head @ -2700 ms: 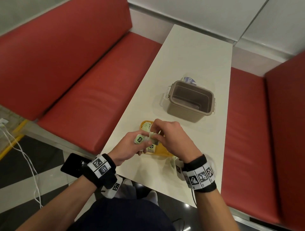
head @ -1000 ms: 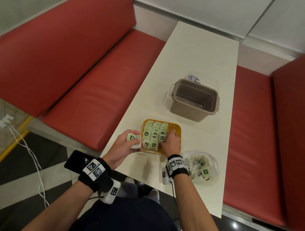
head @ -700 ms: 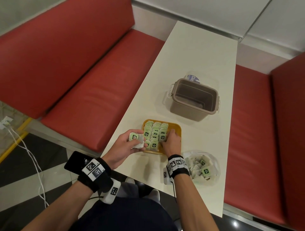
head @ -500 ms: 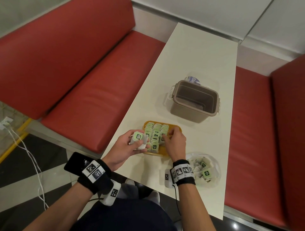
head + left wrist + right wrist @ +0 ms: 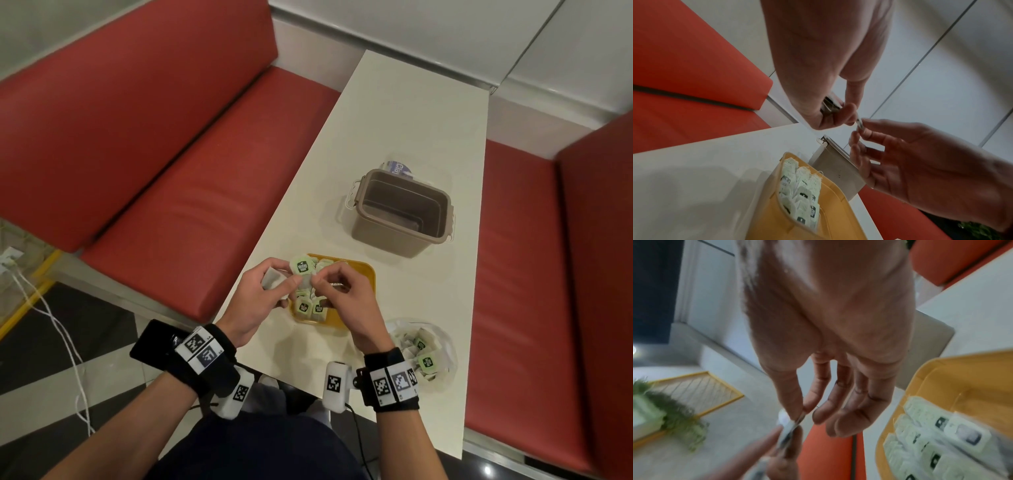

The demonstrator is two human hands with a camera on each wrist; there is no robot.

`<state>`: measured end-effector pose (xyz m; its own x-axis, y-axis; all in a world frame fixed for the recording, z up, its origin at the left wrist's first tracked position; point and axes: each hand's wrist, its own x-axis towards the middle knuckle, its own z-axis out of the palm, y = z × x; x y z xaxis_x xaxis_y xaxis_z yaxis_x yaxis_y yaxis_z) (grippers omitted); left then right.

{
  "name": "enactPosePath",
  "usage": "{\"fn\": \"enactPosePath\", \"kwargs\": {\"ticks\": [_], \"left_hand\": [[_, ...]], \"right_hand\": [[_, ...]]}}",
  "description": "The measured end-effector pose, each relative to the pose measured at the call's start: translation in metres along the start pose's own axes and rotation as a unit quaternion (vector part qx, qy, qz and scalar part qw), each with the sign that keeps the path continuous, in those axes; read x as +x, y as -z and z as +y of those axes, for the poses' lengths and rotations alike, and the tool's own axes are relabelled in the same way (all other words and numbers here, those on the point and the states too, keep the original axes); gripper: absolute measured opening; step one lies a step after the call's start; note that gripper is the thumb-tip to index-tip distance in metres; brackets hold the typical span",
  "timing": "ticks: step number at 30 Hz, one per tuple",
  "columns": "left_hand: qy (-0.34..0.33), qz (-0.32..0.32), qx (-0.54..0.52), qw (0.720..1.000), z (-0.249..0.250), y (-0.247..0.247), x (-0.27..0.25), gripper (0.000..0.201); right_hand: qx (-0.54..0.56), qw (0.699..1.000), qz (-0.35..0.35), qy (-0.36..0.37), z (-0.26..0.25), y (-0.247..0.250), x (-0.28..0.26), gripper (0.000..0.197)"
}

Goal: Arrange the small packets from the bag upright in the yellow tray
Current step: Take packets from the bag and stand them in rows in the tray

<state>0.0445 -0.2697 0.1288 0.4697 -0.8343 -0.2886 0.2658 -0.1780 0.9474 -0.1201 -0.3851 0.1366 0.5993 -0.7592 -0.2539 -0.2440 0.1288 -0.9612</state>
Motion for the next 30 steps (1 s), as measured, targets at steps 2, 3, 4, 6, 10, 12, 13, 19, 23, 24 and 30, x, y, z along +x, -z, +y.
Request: {"fn": "enactPosePath", "kwargs": {"ticks": [2,3,4,6,10,12,13,19,23,24,30], "left_hand": [[-0.018,0.003,0.012,1.000,0.001,0.001,0.004,0.009],[-0.026,0.000,0.017,1.000,0.002,0.000,0.006,0.008],[-0.032,-0.004,0.021,0.999,0.003,0.000,0.007,0.008],[-0.045,-0.011,0.038,0.998,0.007,-0.003,0.009,0.009],[-0.072,-0.028,0.079,0.994,0.011,-0.008,0.010,0.008],[-0.074,-0.033,0.081,0.993,0.009,-0.010,0.012,0.013],[-0.071,-0.038,0.084,0.993,0.008,-0.011,0.012,0.016],[-0.042,-0.053,0.071,0.995,-0.003,-0.021,0.014,0.010],[-0.036,-0.042,0.064,0.996,-0.009,-0.030,0.016,0.007],[-0.032,-0.042,0.065,0.996,-0.011,-0.031,0.017,0.010],[-0.006,0.027,0.100,0.995,-0.031,-0.020,0.023,0.007]], "right_hand": [[-0.021,1.000,-0.018,-0.001,0.003,0.002,0.000,0.013],[-0.030,0.999,-0.028,0.003,0.003,0.003,0.000,0.014],[-0.036,0.999,-0.035,0.008,0.003,0.003,0.000,0.015],[-0.036,0.999,-0.026,0.013,0.001,0.007,0.001,0.026],[-0.049,0.997,0.012,0.060,-0.010,0.014,0.004,0.016],[-0.055,0.994,0.024,0.088,-0.014,0.019,0.005,0.011],[-0.051,0.994,0.029,0.092,-0.015,0.022,0.006,0.010],[-0.029,0.995,0.035,0.088,-0.017,0.031,0.004,0.010],[-0.026,0.996,0.017,0.087,-0.011,0.032,0.004,0.015],[-0.032,0.995,0.023,0.086,-0.009,0.033,0.004,0.015],[-0.158,0.971,0.177,0.040,0.005,0.051,0.016,0.027]]}}
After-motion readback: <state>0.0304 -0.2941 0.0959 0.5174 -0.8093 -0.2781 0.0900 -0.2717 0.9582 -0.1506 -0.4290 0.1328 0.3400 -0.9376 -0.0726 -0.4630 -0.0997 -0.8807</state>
